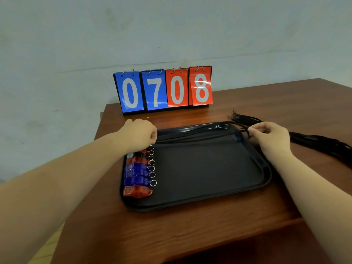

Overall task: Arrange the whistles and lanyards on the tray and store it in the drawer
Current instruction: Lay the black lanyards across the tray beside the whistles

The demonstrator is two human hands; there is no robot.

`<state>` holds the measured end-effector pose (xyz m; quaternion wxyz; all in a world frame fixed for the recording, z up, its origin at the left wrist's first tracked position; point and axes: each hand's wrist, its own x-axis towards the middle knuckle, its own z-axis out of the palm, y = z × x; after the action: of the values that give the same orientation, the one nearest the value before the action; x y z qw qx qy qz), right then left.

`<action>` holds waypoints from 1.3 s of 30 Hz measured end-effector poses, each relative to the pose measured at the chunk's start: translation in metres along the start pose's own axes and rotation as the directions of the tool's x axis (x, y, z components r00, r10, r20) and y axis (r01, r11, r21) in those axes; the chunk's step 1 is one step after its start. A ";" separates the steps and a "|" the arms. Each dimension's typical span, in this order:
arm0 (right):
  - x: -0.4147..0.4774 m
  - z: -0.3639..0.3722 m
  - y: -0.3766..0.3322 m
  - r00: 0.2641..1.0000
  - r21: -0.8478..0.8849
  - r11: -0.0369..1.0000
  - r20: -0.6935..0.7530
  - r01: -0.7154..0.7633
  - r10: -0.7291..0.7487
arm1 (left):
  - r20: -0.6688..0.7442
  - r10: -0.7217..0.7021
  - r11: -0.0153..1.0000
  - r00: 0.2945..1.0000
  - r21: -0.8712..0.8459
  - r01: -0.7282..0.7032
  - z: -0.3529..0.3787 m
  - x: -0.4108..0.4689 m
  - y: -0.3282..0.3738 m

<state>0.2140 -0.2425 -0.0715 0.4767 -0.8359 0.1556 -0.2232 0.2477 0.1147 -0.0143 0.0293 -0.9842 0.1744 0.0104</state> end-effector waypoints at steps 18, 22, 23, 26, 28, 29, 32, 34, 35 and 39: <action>0.004 0.000 0.005 0.999 0.007 1.000 -0.042 0.008 -0.007 | 0.130 -0.025 0.996 0.991 0.085 0.014 -0.006 0.004 0.011; 0.006 0.002 0.009 0.999 -0.013 0.999 -0.030 0.040 -0.040 | 0.115 -0.023 0.997 0.993 0.074 0.014 -0.006 0.005 0.012; 0.007 0.002 0.010 0.998 -0.028 0.998 -0.021 0.051 -0.051 | 0.113 -0.018 0.997 0.993 0.071 0.010 -0.006 0.005 0.012; 0.010 0.003 0.013 0.998 -0.060 0.996 0.005 0.064 -0.063 | 0.122 -0.010 0.997 0.992 0.077 0.001 -0.007 0.005 0.013; 0.011 0.004 0.013 0.998 -0.094 0.994 0.031 0.048 -0.045 | 0.123 -0.017 0.996 0.992 0.093 0.005 -0.006 0.004 0.012; 0.011 0.004 0.013 0.998 -0.114 0.992 0.045 0.047 -0.042 | 0.117 -0.020 0.995 0.993 0.098 0.008 -0.006 0.004 0.011; 0.011 0.003 0.012 0.996 -0.145 0.987 0.062 0.068 -0.060 | 0.109 -0.021 0.996 0.994 0.092 0.011 -0.006 0.004 0.010; 0.012 0.004 0.012 0.994 -0.163 0.982 0.074 0.095 -0.084 | 0.113 -0.021 0.996 0.993 0.087 0.011 -0.007 0.004 0.011; 0.012 0.004 0.012 0.993 -0.172 0.980 0.081 0.103 -0.090 | 0.115 -0.022 0.996 0.993 0.088 0.012 -0.007 0.004 0.012; 0.012 0.004 0.012 0.993 -0.156 0.983 0.080 0.097 -0.085 | 0.112 -0.025 0.996 0.993 0.091 0.015 -0.008 0.004 0.014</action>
<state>0.2255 -0.2509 -0.0805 0.4030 -0.8851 0.1172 -0.2011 0.2466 0.1000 -0.0075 0.0836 -0.9814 0.1629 0.0582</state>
